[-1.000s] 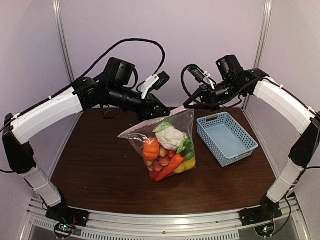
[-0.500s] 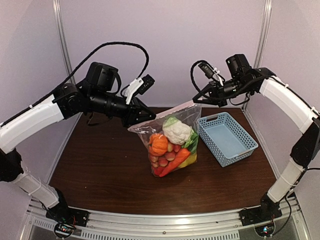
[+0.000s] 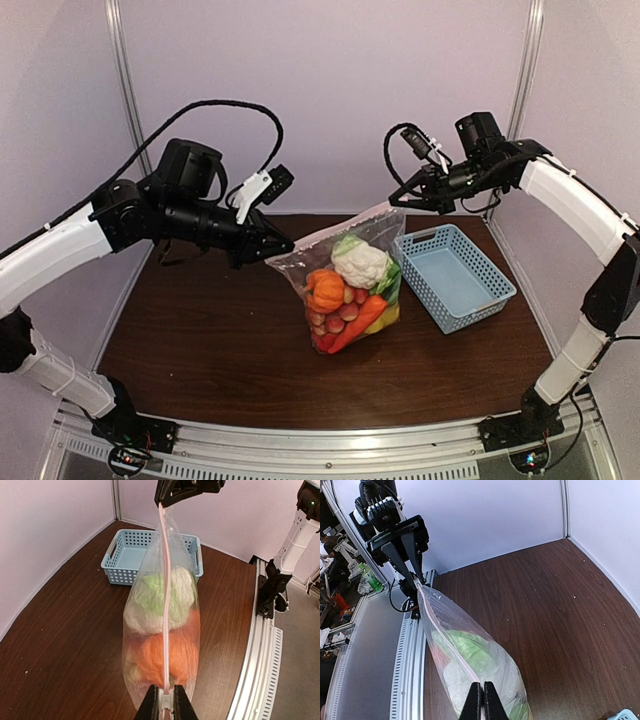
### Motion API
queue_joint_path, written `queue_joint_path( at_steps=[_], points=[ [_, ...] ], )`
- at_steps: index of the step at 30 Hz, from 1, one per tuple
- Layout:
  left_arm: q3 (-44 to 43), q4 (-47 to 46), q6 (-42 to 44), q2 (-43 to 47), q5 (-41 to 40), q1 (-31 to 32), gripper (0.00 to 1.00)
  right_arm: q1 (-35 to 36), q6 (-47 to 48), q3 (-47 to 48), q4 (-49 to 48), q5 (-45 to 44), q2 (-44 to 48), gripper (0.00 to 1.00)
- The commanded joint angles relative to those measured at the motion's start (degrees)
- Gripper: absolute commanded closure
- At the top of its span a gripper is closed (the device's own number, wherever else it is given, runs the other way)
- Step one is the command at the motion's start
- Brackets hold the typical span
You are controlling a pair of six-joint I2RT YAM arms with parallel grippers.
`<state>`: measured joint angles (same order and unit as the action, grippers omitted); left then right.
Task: Place the food in the zip-top bag and seal the zipper
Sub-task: Zip the zipper of the food storage bag.
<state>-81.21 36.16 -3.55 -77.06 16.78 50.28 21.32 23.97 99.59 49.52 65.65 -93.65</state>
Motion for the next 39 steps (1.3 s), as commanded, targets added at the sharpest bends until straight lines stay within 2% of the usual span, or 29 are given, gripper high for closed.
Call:
queue_joint_path(
  at_steps=[1, 18, 27, 28, 30, 31, 32, 37, 39],
  points=[
    [1.58, 2.13, 0.39, 1.97, -1.13, -0.54, 1.0, -1.81, -0.92, -0.25, -3.24, -1.44, 1.82, 1.0],
    [4.56, 2.64, 0.83, 3.89, -2.77, -0.62, 1.0, -2.34, -2.35, -1.67, -5.49, -1.05, 1.45, 1.0],
    [3.25, 3.4, 1.79, 3.23, -2.62, -0.62, 1.0, -2.38, -2.94, -2.85, -6.64, -1.48, 1.57, 1.0],
    [2.84, 3.59, 2.06, 3.16, -2.5, -0.62, 0.95, -2.28, -2.77, -3.09, -6.56, -1.67, 1.62, 1.0],
    [1.72, 3.59, 2.54, 2.61, -0.71, -0.62, 0.63, -1.9, -2.34, -3.42, -6.26, -2.2, 1.78, 1.0],
    [1.02, 3.12, 2.88, 2.12, 1.12, -0.62, 0.5, -1.59, -2.12, -3.59, -6.09, -2.46, 1.8, 1.0],
    [0.18, 2.35, 2.94, 1.38, 2.46, -0.58, 0.42, -1.19, -2.09, -3.83, -6.0, -2.66, 1.78, 1.0],
    [-6.33, -1.91, 1.91, -5.73, 1.43, -0.08, 0.23, 0.67, -1.69, -3.56, -5.15, -3.1, 1.66, 1.0],
    [-9.25, -2.78, 2.52, -9.19, 2.55, 0.45, 0.04, 1.11, -1.69, -3.14, -4.99, -3.25, 1.86, 1.0]
  ],
)
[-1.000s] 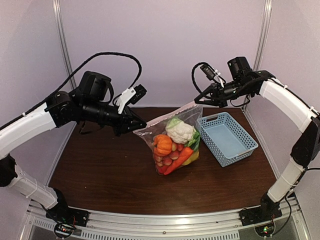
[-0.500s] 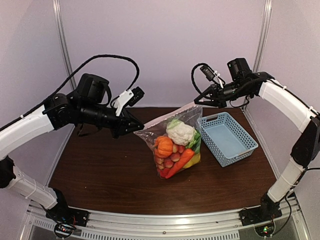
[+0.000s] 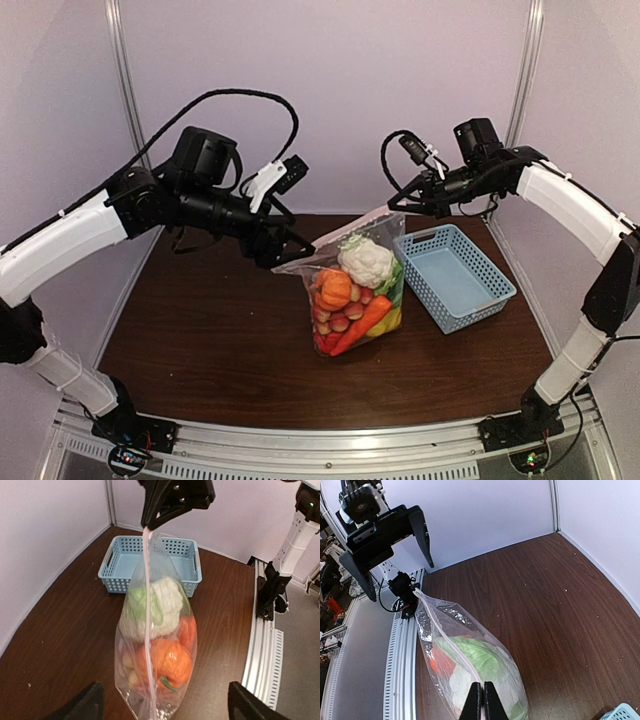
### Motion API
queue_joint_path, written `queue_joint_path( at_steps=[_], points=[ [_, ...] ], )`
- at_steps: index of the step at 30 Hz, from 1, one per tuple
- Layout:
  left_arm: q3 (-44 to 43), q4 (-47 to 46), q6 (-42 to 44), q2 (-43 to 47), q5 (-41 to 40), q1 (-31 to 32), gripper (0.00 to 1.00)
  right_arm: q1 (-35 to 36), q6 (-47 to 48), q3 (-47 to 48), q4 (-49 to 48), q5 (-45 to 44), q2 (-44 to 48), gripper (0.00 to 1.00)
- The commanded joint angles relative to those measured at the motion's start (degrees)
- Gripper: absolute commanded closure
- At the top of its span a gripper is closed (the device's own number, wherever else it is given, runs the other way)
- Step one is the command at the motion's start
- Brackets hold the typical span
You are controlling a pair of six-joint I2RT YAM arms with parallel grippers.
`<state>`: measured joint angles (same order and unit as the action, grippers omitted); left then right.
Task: Place the food in the zip-top bag and seal the zipper
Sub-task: Zip the zipper of the food storage bag, then pass from the right arm to the left, then place the zipper food storage bag at the center of the board.
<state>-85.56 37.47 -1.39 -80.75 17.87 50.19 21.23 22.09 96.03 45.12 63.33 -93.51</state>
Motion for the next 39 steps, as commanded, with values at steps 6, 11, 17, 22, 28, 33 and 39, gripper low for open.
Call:
queue_joint_path(
  at_steps=[6, 11, 17, 22, 28, 33, 39],
  points=[
    [-11.19, -4.27, 2.54, -13.38, -2.3, 2.45, 0.05, 1.57, 0.07, 1.29, 0.22, -0.84, 2.25, 1.0],
    [-14.64, -3.46, 2.71, -16.79, -0.4, 2.38, 0.37, 1.76, -0.31, 0.83, -0.27, -1.16, 2.65, 1.0],
    [-16.7, 0.24, 2.99, -18.98, 0.15, 2.28, 0.74, 1.84, -0.76, 0.83, -0.66, -1.23, 2.83, 1.0],
    [-17.8, 1.11, 3.18, -19.53, 0.02, 2.1, 0.92, 1.88, -1.48, 0.15, -1.58, -1.64, 2.9, 1.0],
    [-18.8, 0.49, 4.68, -19.53, -0.48, 0.05, 1.0, 0.48, -1.26, 0.57, -1.08, -5.02, 3.29, 0.68],
    [-22.17, -1.08, 10.42, -20.9, -4.7, -3.97, 1.0, -3.59, -2.42, 0.94, -3.42, -11.27, 5.26, 0.32],
    [-31.42, -3.61, 12.61, -25.44, -4.94, -8.98, 1.0, -11.2, -10.51, -3.16, -12.41, -15.68, 8.46, 0.0]
  ],
)
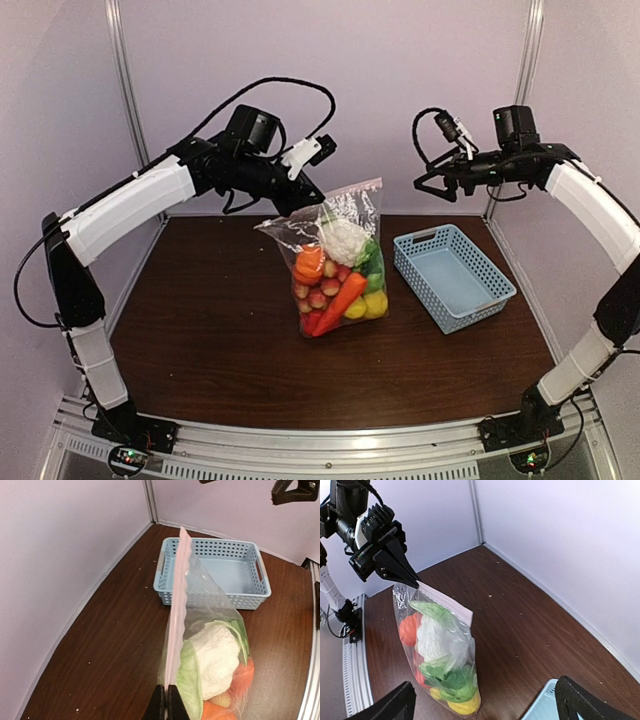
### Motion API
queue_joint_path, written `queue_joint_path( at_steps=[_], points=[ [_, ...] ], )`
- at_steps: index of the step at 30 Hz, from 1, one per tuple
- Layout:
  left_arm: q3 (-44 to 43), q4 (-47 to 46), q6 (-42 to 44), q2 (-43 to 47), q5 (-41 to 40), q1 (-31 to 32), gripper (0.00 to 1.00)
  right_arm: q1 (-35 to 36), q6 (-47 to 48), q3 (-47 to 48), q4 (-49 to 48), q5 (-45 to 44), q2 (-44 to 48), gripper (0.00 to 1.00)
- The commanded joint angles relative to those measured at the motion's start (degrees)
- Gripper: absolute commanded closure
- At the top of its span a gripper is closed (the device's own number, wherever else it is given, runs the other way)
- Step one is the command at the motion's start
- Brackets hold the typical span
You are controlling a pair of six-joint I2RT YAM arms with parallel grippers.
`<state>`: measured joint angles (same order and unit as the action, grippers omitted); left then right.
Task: Place the food in the zip-top bag and seal the zipper
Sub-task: Place the zipper food storage bag at the center of the board, then reset both arms
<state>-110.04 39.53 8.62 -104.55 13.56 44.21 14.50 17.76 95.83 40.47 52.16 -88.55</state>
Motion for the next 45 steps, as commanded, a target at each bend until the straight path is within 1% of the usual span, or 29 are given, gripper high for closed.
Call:
queue_joint_path(
  at_steps=[1, 4, 6, 7, 10, 12, 13, 15, 17, 21, 23, 25, 26, 31, 34, 37, 39, 42, 45],
  points=[
    [-7.5, -6.06, 2.69, -1.87, 1.15, -3.22, 1.0, -5.36, -7.32, -4.25, -9.19, -4.91, 4.47, 0.0],
    [-6.23, -6.91, 2.47, -1.88, 9.34, -3.18, 1.0, -6.32, -7.35, -8.41, -11.65, -9.29, 7.6, 0.0],
    [-3.9, -7.42, 1.21, -1.64, 14.68, -2.68, 1.0, -6.41, -7.25, -12.44, -13.65, -12.56, 10.22, 0.0],
    [-1.75, -7.25, 1.07, -1.51, 17.26, -2.19, 1.0, -6.42, -7.32, -14.34, -15.02, -14.31, 11.59, 0.0],
    [4.74, -7.29, -0.34, -1.34, 20.9, -1.12, 0.99, -6.59, -7.4, -18.73, -17.69, -17.13, 14.37, 0.0],
    [10.36, -8.49, -2.56, -1.25, 23.17, -0.73, 0.93, -6.76, -7.22, -19.65, -17.18, -17.38, 14.46, 0.0],
    [12.71, -9.03, -3.64, -1.1, 23.58, -0.33, 0.9, -6.77, -7.92, -20.18, -17.55, -18.25, 14.51, 0.0],
    [16.93, -9.76, -5.12, -0.24, 23.39, 0.9, 0.78, -6.85, -8.65, -21.15, -18.02, -19.44, 15.06, 0.0],
    [20.17, -10.91, -5.4, 2.08, 22.6, 2.55, 0.62, -6.94, -9.06, -21.76, -18.37, -20.51, 15.7, 0.0],
    [22.23, -11.78, -6.5, 6.23, 20.94, 4.3, 0.36, -7.12, -11.44, -22.33, -18.79, -23.01, 16.55, 0.0],
    [22.3, -11.5, -6.99, 8.46, 17.79, 4.24, 0.22, -7.26, -12.68, -23.2, -19.48, -24.66, 17.46, 0.0],
    [22.64, -11.43, -7.44, 10.96, 11.21, 4.1, 0.05, -7.36, -14.63, -24.24, -20.33, -26.81, 18.55, 0.0],
    [22.75, -11.42, -7.62, 12.1, 7.18, 3.82, 0.03, -7.38, -15.56, -24.81, -20.6, -27.92, 19.18, 0.01],
    [24.52, -13.92, -8.42, 17.7, -15.59, 0.99, 0.02, -7.47, -17.76, -27.7, -20.96, -35.2, 22.91, 0.0],
    [27.17, -17.73, -8.45, 21.97, -25.64, -1.41, 0.02, -7.47, -17.71, -28.54, -20.89, -41.74, 25.38, 0.0],
    [30.76, -22.87, -8.45, 26.42, -36.3, -1.97, 0.02, -7.56, -17.53, -28.34, -21.04, -47.13, 27.6, 0.0],
    [34.11, -26.88, -7.93, 29.3, -41.78, -2.38, 0.02, -7.57, -17.73, -28.68, -21.24, -49.9, 28.84, 0.0],
    [41.15, -32.8, -8.42, 31.56, -47.87, -3.63, 0.02, -7.65, -16.98, -32.01, -23.21, -49.54, 30.54, 0.0],
    [47.09, -35.75, -12.76, 32.93, -48.7, -4.94, 0.02, -8.08, -17.4, -36.72, -26.22, -47.47, 32.13, 0.0]
  ],
)
